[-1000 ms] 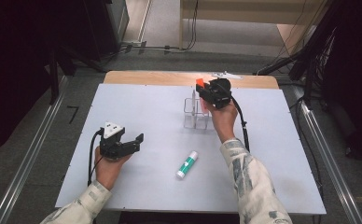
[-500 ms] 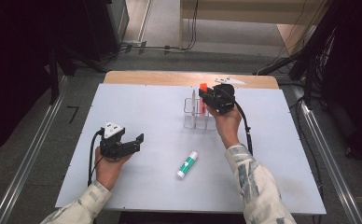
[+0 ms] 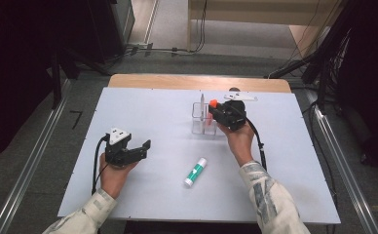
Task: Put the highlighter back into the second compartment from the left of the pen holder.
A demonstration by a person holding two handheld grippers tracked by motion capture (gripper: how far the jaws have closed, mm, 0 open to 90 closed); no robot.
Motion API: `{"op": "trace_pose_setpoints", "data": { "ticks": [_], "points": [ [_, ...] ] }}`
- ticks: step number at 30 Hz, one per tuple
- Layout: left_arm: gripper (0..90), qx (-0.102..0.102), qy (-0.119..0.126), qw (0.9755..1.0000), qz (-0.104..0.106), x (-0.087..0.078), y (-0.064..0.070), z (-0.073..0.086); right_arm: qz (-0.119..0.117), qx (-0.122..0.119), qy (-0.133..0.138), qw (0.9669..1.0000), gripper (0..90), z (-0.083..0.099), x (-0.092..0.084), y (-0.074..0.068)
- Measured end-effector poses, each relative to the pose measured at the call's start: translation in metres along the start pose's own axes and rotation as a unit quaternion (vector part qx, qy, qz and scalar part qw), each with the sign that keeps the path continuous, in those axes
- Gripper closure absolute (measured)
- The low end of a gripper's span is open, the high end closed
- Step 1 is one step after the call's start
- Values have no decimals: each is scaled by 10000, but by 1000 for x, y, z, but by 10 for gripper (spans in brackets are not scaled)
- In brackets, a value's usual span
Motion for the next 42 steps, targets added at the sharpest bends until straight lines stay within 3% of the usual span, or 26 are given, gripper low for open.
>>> {"op": "trace_pose_setpoints", "data": {
  "ticks": [11, 27, 34, 42],
  "points": [
    [223, 8, -7, 10000, -10, 0, 0, 0, -22, -24, 71, 10000, 523, 4, -6, 1],
    [213, 13, -29, 10000, -40, 1, 2, 1, 68, -106, 230, 9997, 351, 20, -37, 10],
    [196, -12, -53, 10000, -81, 1, 2, 1, 152, -133, 189, 9996, 284, 39, -52, 17],
    [195, 13, -37, 10000, -67, 1, 4, 1, 218, -200, -62, 9995, 245, 67, -66, 22]
  ]
}}
Point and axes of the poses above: each handheld gripper's, and its own axes: x roughly forward along the jaws, z roughly out of its underside, y roughly to its right, the point moved 1 cm from there along x, roughly forward along the jaws, and after that the axes turned 2 degrees about -y, right-handed, at the moved point
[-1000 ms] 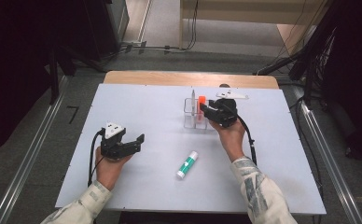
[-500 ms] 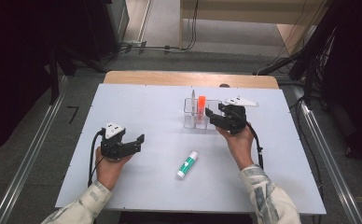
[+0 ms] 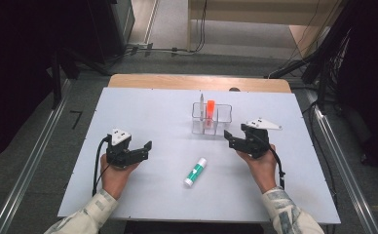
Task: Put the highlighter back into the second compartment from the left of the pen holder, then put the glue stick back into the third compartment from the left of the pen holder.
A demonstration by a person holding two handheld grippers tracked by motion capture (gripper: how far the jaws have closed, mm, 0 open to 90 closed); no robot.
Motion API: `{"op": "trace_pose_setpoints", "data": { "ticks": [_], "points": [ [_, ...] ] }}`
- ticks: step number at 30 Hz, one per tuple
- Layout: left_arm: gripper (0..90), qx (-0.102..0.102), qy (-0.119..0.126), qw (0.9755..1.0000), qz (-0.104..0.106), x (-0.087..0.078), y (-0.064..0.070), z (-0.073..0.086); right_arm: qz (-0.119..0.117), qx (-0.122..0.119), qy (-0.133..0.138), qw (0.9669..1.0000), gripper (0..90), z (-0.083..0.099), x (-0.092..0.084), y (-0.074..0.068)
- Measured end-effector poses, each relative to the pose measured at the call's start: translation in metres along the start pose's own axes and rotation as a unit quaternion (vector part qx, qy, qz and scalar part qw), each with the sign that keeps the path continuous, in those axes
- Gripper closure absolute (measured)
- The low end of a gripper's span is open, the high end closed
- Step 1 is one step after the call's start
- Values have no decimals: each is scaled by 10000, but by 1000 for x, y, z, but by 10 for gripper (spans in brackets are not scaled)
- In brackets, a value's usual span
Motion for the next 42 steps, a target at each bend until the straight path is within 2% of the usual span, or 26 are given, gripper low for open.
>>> {"op": "trace_pose_setpoints", "data": {
  "ticks": [7, 18, 29, 36, 42],
  "points": [
    [195, 35, -39, 10000, -16, 0, 1, 1, 70, -92, -104, 9999, 238, 15, -18, 6],
    [195, 54, -36, 10000, -13, 0, 3, 1, 336, 68, -204, 9992, 238, 41, -45, 29],
    [194, 162, 20, 9999, 44, -2, 10, 1, 487, 154, -198, 9985, 236, 53, -64, 44],
    [178, 239, 19, 9997, 93, -2, 17, 2, 512, 192, -194, 9983, 225, 58, -72, 47],
    [170, 324, -7, 9993, 204, 0, 28, 3, 520, 256, -177, 9982, 200, 61, -78, 52]
  ]
}}
Point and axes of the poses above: each handheld gripper's, and its own axes: x roughly forward along the jaws, z roughly out of its underside, y roughly to its right, the point moved 1 cm from there along x, roughly forward along the jaws, and after that the axes turned 2 degrees about -y, right-handed, at the moved point
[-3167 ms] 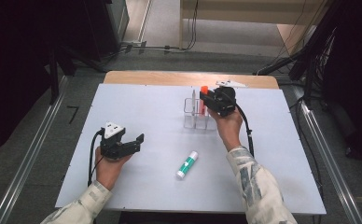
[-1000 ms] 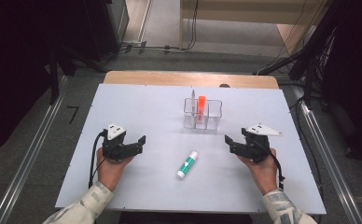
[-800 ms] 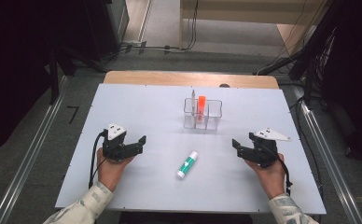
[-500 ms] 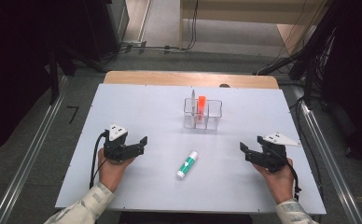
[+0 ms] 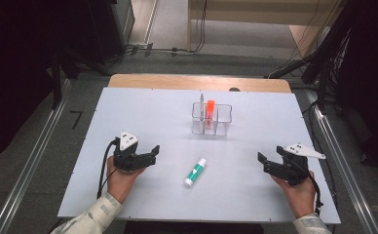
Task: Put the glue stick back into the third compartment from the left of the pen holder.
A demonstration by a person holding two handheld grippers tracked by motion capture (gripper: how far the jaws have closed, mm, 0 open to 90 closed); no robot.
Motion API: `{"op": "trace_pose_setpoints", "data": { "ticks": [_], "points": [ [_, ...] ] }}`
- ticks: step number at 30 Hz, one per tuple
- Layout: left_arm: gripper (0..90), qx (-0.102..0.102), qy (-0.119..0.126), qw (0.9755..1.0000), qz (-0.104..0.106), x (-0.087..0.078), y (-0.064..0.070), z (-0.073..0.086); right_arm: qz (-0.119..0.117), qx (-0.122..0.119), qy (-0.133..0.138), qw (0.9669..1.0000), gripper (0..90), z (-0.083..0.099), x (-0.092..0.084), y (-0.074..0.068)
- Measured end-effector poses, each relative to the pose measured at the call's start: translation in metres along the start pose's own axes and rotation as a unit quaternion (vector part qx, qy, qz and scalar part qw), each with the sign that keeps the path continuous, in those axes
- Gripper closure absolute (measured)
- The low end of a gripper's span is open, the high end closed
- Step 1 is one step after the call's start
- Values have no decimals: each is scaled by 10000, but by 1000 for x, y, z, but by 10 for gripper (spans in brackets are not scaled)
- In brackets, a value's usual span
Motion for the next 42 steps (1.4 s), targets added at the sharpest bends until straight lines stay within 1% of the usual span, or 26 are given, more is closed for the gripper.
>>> {"op": "trace_pose_setpoints", "data": {
  "ticks": [3, 6, 10, 13, 15, 20, 29, 34, 42],
  "points": [
    [167, 93, -32, 9999, 58, 2, 6, 0, 11, 49, -48, 10000, 178, 1, -1, 3],
    [166, 122, -41, 9999, 94, 3, 11, 0, 35, 53, -96, 9999, 170, 3, -1, 5],
    [166, 148, -35, 9998, 122, 4, 15, 0, 49, 78, -97, 9999, 168, 3, -2, 5],
    [167, 165, -55, 9997, 156, 6, 18, 0, 80, 30, -94, 9999, 168, 4, -1, 5],
    [167, 188, -66, 9996, 174, 8, 21, 0, 84, 42, -96, 9999, 168, 3, 0, 5],
    [168, 265, -58, 9993, 253, 11, 28, 0, 85, 50, -126, 9999, 169, 4, 0, 5],
    [167, 343, -138, 9984, 420, 18, 41, 0, 99, 79, -145, 9998, 170, 4, 0, 5],
    [167, 413, -167, 9976, 526, 22, 52, 1, 97, 95, -136, 9998, 170, 4, 0, 5],
    [167, 547, -249, 9959, 678, 31, 73, 4, 90, 103, -136, 9998, 171, 4, 0, 5]
  ]
}}
Point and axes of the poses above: each handheld gripper's, and its own axes: x roughly forward along the jaws, z roughly out of its underside, y roughly to its right, the point moved 1 cm from there along x, roughly forward along the jaws, and after that the axes turned 2 degrees about -y, right-handed, at the moved point
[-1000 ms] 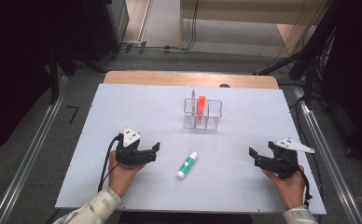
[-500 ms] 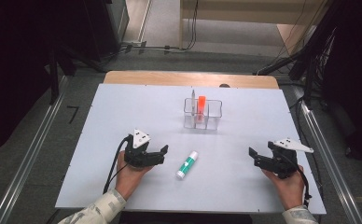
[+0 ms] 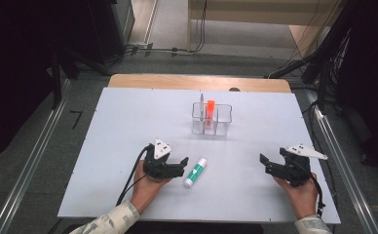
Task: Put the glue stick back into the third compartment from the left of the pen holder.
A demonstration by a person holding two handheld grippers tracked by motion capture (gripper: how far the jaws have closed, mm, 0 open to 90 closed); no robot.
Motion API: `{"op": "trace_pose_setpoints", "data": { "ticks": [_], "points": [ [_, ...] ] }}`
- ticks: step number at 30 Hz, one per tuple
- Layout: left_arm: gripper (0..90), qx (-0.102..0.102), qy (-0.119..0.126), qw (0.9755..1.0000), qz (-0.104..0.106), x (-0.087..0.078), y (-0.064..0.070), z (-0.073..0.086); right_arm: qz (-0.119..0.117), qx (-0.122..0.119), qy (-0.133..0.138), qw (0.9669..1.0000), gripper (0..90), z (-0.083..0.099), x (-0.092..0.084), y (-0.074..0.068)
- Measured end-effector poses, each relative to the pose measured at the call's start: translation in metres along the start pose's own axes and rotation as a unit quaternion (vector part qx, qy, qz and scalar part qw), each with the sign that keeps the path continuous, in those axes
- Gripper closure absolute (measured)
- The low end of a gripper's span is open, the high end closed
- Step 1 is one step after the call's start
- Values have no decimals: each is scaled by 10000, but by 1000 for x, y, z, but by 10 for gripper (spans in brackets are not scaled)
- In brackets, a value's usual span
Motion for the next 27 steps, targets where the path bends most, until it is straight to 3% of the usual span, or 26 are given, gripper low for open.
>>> {"op": "trace_pose_setpoints", "data": {
  "ticks": [8, 27],
  "points": [
    [168, 137, -111, 9998, 131, 10, 15, 0, -12, 3, 25, 10000, 171, 0, -1, 0],
    [216, 194, -230, 9991, 300, 30, 38, -2, -21, 12, 22, 10000, 173, 0, -1, 1]
  ]
}}
Point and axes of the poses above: each handheld gripper's, and its own axes: x roughly forward along the jaws, z roughly out of its underside, y roughly to its right, the point moved 1 cm from there along x, roughly forward along the jaws, and after that the axes turned 2 degrees about -y, right-handed, at the moved point
